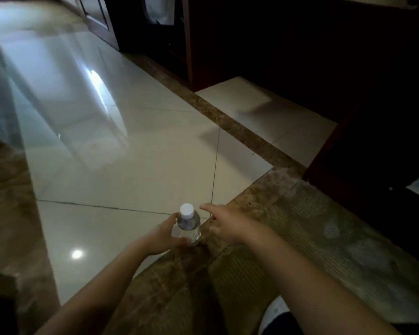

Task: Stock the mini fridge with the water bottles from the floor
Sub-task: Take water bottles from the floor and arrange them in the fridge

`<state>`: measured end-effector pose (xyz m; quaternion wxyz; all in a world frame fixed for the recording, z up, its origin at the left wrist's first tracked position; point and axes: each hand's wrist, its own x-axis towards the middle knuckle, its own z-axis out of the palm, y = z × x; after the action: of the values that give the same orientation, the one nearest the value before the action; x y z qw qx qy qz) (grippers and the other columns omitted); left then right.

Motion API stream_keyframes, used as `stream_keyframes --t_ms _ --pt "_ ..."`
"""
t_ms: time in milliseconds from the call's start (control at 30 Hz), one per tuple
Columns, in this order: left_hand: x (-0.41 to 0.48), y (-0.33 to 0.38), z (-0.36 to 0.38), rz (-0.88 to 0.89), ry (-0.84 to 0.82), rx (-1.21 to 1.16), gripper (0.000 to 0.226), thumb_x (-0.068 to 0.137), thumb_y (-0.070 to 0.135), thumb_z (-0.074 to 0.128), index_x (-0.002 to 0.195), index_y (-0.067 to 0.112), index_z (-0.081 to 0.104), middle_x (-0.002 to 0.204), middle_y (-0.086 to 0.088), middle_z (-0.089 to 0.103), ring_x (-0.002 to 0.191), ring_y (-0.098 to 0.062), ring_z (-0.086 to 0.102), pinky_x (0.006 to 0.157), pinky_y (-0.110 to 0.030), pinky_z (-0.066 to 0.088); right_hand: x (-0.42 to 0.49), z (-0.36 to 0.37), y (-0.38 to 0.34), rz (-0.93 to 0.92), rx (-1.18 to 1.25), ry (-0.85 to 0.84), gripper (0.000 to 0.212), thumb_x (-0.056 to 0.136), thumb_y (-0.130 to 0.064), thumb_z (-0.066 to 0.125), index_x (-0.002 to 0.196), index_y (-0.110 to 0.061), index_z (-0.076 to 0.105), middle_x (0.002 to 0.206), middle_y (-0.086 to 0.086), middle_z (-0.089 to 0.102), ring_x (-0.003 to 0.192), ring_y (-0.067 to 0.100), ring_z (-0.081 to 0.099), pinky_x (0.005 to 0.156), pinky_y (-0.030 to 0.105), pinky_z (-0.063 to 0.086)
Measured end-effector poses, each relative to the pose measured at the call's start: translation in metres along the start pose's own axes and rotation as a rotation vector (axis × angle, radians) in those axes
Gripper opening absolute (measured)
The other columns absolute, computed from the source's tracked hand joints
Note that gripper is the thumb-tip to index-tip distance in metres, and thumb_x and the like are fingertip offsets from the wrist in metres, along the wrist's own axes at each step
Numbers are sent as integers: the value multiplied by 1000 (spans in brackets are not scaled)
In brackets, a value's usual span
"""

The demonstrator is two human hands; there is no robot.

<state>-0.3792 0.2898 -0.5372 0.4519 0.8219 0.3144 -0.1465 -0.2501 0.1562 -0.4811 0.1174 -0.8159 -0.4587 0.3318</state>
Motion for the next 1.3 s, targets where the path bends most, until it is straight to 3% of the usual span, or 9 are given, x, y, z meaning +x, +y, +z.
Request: stream_keyframes --t_ms 67,200,367,433,600,700,933,1167,1300 --pt "5 -6 12 39 78 -91 102 57 57 72 141 19 28 140 -1 46 128 -20 46 110 -42 37 7 7 0 -19 -17 22 62 93 -15 51 144 -39 24 142 5 43 119 27 50 99 41 46" --pt "16 -13 28 95 206 -136 76 77 23 74 139 19 31 134 0 48 120 -13 47 100 -25 38 19 13 -5 -86 -36 57 63 93 -14 52 145 -35 23 137 5 45 117 26 51 96 40 47" --pt "29 -17 38 37 331 -80 61 85 24 66 138 20 37 135 -4 54 121 -20 53 100 -35 46 25 21 -11 -136 -119 71 58 94 -16 51 145 -28 25 131 10 48 114 29 53 92 41 48" --pt "30 -15 39 27 349 -57 55 87 25 63 137 20 40 131 -4 57 117 -20 56 95 -31 48 25 21 -11 -136 -119 92 53 94 -16 51 142 -26 30 129 11 49 112 29 53 90 40 49" --pt "30 -4 39 86 306 -19 36 83 25 66 117 21 54 110 2 64 98 -12 60 83 -25 48 19 3 -11 -101 -163 65 34 95 -18 49 128 -18 44 119 11 56 104 27 56 87 40 51" --pt "28 10 41 146 261 28 41 79 24 71 116 20 56 108 4 64 100 -13 60 84 -23 48 12 -16 -5 -82 -194 47 27 94 -24 50 120 -15 49 118 10 57 102 26 55 86 37 50" --pt "23 72 35 300 233 13 39 68 36 78 101 29 59 90 16 63 83 0 59 66 -13 42 -19 -72 11 -101 -331 104 27 91 -28 57 113 -15 48 113 9 58 94 25 54 72 34 41" --pt "22 165 34 479 192 -33 36 69 34 78 100 27 62 93 10 68 86 -6 62 73 -21 48 -75 -148 38 -97 -369 254 26 90 -36 58 106 -18 49 101 1 55 92 20 53 68 31 35" --pt "23 221 38 580 189 1 38 70 39 76 102 28 60 98 9 68 89 -6 64 79 -25 54 -112 -186 52 -87 -383 347 34 89 -39 58 115 -18 50 94 -5 46 85 14 45 63 27 30"
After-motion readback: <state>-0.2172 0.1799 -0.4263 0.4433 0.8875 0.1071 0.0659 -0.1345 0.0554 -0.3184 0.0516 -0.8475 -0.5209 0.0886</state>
